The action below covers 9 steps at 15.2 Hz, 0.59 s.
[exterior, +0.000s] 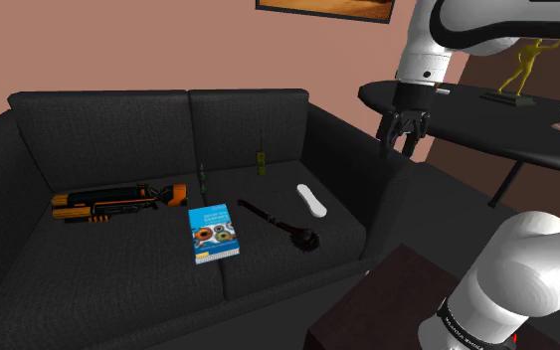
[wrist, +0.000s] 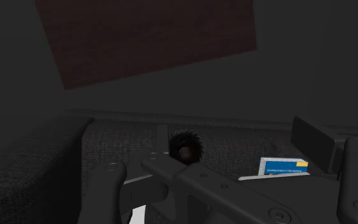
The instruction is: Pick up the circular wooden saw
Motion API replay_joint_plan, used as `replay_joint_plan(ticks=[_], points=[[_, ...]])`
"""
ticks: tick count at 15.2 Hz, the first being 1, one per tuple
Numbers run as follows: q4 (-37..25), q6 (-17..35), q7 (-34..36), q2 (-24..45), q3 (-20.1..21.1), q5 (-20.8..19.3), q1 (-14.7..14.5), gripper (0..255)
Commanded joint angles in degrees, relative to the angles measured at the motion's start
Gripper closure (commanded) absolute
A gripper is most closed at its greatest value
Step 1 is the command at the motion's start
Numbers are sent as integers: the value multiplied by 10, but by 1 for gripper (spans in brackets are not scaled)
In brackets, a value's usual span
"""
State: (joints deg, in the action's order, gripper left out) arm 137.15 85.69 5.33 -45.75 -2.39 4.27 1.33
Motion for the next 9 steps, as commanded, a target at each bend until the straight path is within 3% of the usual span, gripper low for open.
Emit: replay_joint_plan(ticks=[1, 9], points=[[0, 0, 0, 0, 0, 0, 0, 0], [60, 178, -45, 101, 6, -14, -17, 0]])
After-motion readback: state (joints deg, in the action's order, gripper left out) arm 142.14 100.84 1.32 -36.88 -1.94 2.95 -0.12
